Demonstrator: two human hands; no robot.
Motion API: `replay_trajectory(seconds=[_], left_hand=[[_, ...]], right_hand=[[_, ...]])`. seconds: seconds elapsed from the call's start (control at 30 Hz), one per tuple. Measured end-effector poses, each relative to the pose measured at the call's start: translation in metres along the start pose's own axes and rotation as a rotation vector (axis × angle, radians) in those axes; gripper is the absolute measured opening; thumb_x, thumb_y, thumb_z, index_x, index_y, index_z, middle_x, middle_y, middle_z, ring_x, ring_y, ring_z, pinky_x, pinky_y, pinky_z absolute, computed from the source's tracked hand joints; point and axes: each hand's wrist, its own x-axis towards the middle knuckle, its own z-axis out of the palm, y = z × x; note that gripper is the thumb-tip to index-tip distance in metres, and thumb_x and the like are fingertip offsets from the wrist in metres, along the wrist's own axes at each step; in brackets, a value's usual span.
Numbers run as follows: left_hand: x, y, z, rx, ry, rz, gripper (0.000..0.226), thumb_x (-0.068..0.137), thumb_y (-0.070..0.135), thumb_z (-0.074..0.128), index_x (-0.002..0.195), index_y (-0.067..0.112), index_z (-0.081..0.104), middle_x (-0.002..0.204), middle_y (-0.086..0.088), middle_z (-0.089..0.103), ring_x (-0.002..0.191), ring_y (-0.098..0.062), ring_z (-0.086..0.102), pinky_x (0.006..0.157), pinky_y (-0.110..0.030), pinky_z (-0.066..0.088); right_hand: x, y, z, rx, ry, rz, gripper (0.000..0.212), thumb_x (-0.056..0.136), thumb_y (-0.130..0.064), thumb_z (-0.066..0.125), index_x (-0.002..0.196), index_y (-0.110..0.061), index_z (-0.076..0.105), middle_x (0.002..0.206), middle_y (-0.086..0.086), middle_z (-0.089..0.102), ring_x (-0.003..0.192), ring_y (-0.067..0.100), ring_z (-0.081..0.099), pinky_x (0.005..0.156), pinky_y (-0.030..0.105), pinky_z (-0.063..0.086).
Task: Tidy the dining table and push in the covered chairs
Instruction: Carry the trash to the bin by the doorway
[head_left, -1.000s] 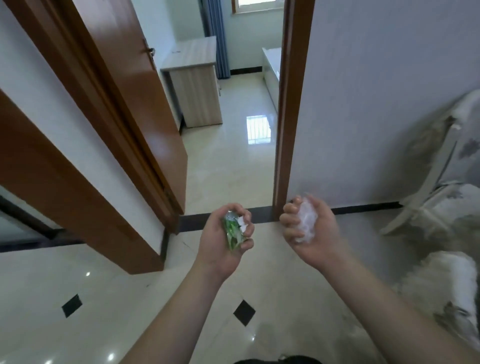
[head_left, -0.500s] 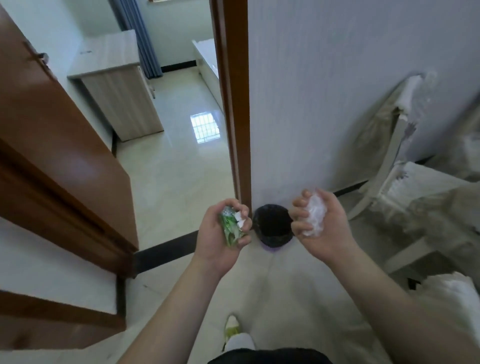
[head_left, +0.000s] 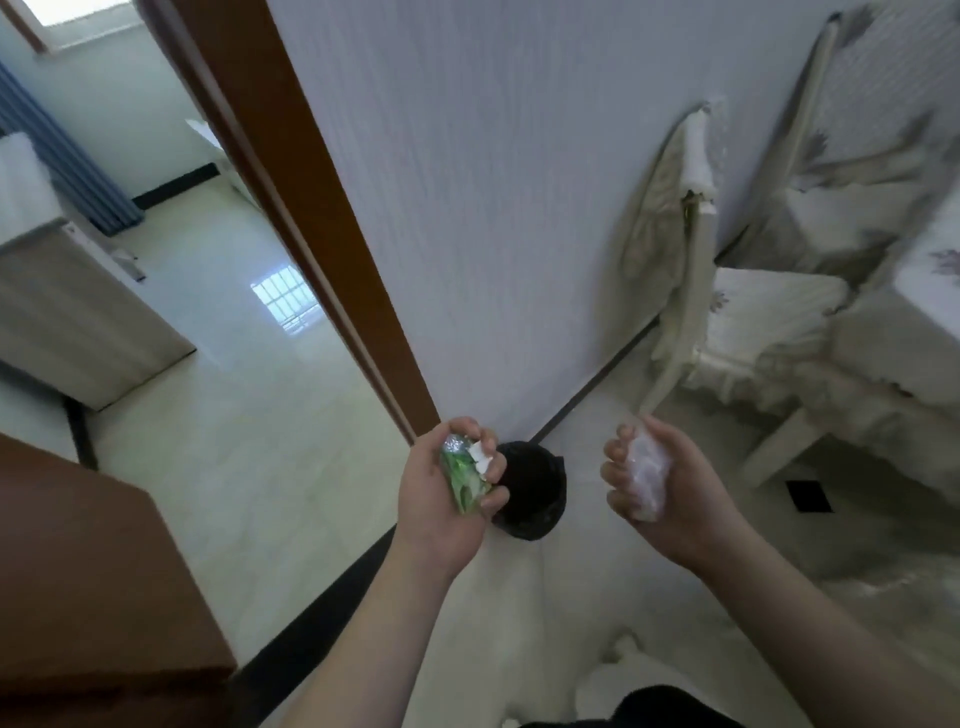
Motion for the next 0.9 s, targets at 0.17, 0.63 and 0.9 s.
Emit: replay_trajectory(seconds=[0.17, 0.63, 0.9], left_hand=[[0.075, -0.001, 0.032, 0.083, 0.014, -0.055, 0.015, 0.084, 0.027, 0.048, 0.074, 0.016, 0.053, 0.071, -0.002, 0.047, 0.053, -0.013, 0.039, 0.044, -0.021, 0.019], [0.21, 0.001, 0.0, 0.095, 0.202, -0.115, 0.022, 0.087, 0.03, 0.05, 0.071, 0.016, 0.056, 0.072, -0.002, 0.051, 0.054, -0.012, 0.041, 0.041, -0.021, 0.024], [0.296, -0.039, -0.073, 0.268, 0.217, -0.231, 0.016, 0.079, 0.029, 0.054, 0.065, 0.022, 0.051, 0.07, 0.003, 0.051, 0.056, -0.012, 0.043, 0.047, -0.025, 0.029]], right_hand=[[0.054, -0.038, -0.031, 0.056, 0.061, 0.019, 0.018, 0.08, -0.035, 0.061, 0.078, -0.018, 0.058, 0.069, -0.002, 0.052, 0.05, 0.01, 0.048, 0.041, 0.019, 0.031], [0.222, -0.062, -0.074, 0.132, -0.114, 0.218, 0.024, 0.074, -0.036, 0.075, 0.079, -0.017, 0.06, 0.069, -0.002, 0.057, 0.053, 0.009, 0.052, 0.043, 0.017, 0.032], [0.292, 0.006, -0.133, 0.332, -0.054, 0.168, 0.026, 0.076, -0.044, 0.07, 0.083, -0.02, 0.062, 0.073, -0.004, 0.058, 0.059, 0.009, 0.054, 0.046, 0.018, 0.03]])
